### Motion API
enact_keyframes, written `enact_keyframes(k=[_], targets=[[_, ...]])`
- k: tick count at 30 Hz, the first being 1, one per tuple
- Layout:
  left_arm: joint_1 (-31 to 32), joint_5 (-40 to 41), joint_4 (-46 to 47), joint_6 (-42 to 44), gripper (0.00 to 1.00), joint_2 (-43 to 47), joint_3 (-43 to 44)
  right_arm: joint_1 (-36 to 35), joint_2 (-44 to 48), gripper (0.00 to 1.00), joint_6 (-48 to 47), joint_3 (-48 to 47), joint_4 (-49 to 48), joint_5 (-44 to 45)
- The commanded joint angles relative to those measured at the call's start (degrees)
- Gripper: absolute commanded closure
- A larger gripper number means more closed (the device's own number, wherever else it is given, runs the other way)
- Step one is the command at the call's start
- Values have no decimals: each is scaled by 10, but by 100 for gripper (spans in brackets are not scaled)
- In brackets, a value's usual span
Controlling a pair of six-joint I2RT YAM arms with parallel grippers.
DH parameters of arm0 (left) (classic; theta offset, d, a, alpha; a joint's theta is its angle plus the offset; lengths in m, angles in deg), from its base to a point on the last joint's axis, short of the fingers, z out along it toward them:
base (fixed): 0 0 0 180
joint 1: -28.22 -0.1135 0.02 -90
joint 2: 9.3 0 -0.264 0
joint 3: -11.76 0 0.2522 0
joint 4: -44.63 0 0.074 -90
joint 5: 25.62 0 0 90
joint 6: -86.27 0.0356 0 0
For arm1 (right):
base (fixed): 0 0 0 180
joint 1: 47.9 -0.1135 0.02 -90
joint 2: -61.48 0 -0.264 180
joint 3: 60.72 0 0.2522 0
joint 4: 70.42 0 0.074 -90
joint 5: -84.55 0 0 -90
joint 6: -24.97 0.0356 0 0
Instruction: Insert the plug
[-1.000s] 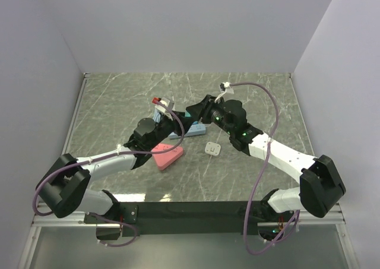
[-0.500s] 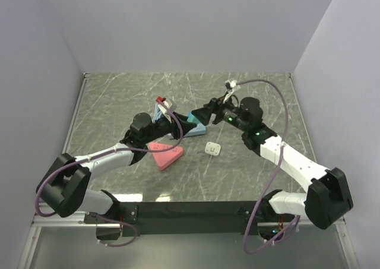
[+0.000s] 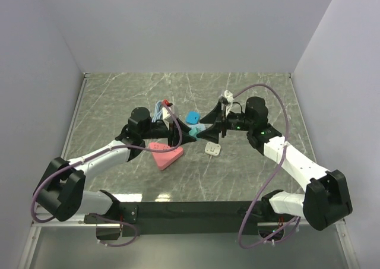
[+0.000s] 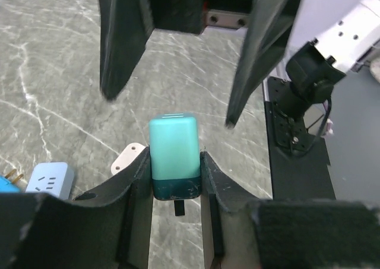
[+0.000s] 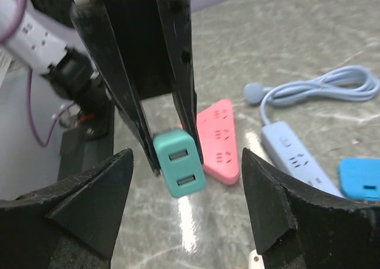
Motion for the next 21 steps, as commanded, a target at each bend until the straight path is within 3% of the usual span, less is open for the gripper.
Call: enact_keyframes(k=[1,13,21], targets=[[0,-43,-10,31,100,30,21,-1,-7,21,-48,-20,32,-65],[0,-55,-24,42,100,35,23,-27,-28,30,-89,-33,63,-99],[0,-65,-24,44,100,31,21,-42,-35,53,-80,-26,32,-103]])
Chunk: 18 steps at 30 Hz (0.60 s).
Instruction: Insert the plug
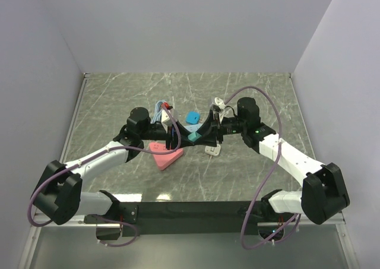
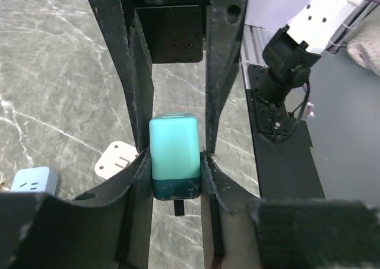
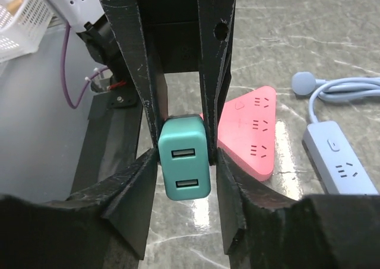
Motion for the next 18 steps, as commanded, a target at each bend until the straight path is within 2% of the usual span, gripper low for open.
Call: enact_keyframes(k=[1,5,11,12,13,15,16,18], targets=[[0,-15,11,16,100,7,23,-7,5,55,3,-11,-39,-14],[0,-14,-3,27,100,6,24,-7,21,72,-10,-6,-28,-4],[0,-4,-7,29,98,14,22,-7,24,87,-9,-3,-36,-15],[0,3,-7,26,93,16,20,-6,25,89,-8,-3,-37,-13],[0,13,-7,24,82,17,19,-5,26,93,-10,-2,-36,-8],[0,45,2,17,73,24,10,-6,27,95,-12,-4,-29,14],[0,57,8,10,65,27,6,-4,29,97,-13,-4,-28,24],[0,100,13,2,55,37,-4,-2,33,99,-17,-5,-21,60]])
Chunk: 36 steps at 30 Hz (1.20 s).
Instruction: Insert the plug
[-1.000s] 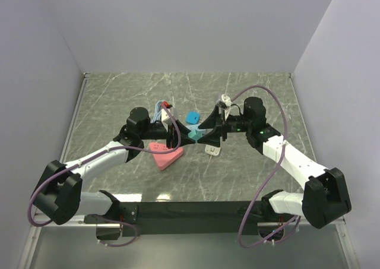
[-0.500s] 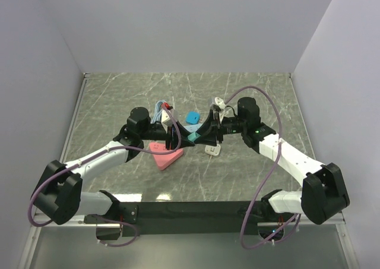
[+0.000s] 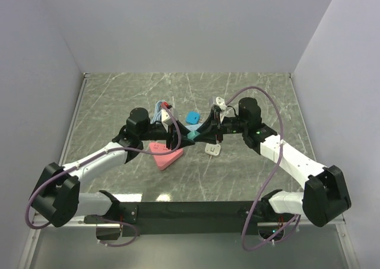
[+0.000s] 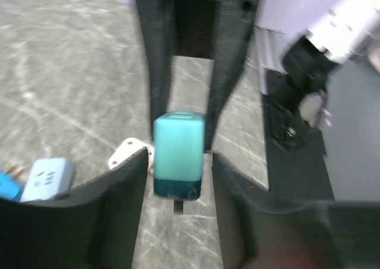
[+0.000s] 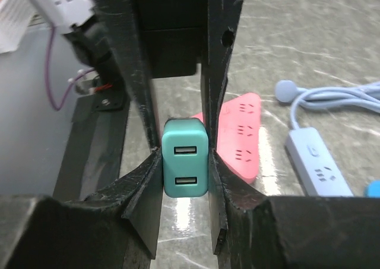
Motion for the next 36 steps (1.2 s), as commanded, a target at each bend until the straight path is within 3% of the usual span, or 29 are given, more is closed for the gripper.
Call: enact_keyframes(k=[1,6,11,13,21,29,36], targets=[[0,91,28,-5,45,31,-8,2,29,100,6,-10,-7,54],[0,199,37,-21,39,65,-45,32,52,100,20,-21,-1,109],[-1,285,43,-47,26,105,-75,32,48,100,29,-25,-13,148],[-1,332,38,-65,27,119,-89,31,32,100,28,-30,-7,154],[-1,653,-86,-192,29,175,-115,-47,-68,100,-30,-116,79,253],[-21,752,-177,-290,18,204,-135,-110,-198,100,-65,-220,147,287],[-109,686,-168,-307,14,170,-147,-143,-291,100,-84,-291,199,309]])
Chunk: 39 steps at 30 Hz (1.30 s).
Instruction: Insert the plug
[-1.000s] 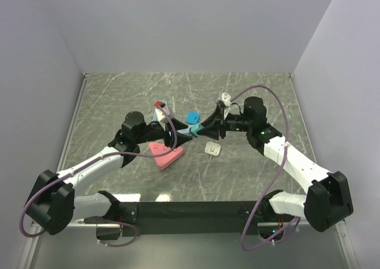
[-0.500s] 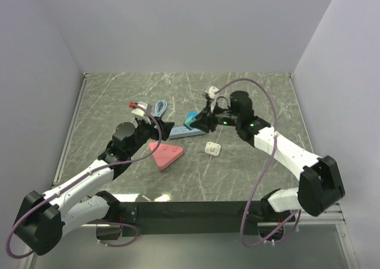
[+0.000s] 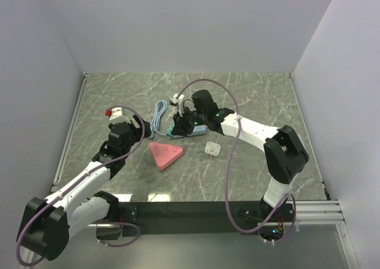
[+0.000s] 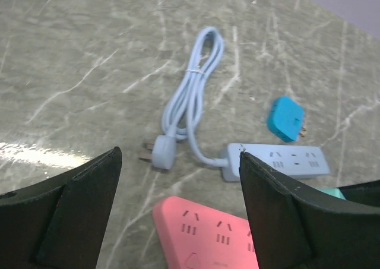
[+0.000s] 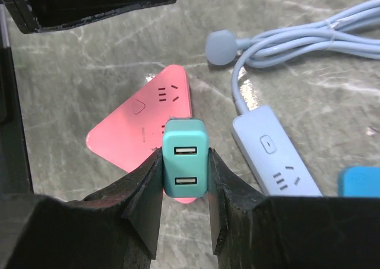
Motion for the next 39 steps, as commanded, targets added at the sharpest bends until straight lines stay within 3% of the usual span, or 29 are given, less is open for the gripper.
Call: enact_keyframes(k=[1,14,29,39], targets=[[-19,-18,10,-21,14,-11,-9,-19,-22,100,-28,-55,40,20],[-38,-52,25,-17,13,-44,-8,-55,-86,100,-65,-101,98,54],[-38,-80,35,-10,13,-71,-2,-54,-34,100,-48,-27,100,127],[-38,-82,28,-10,14,-82,1,-55,27,100,-38,19,83,113]])
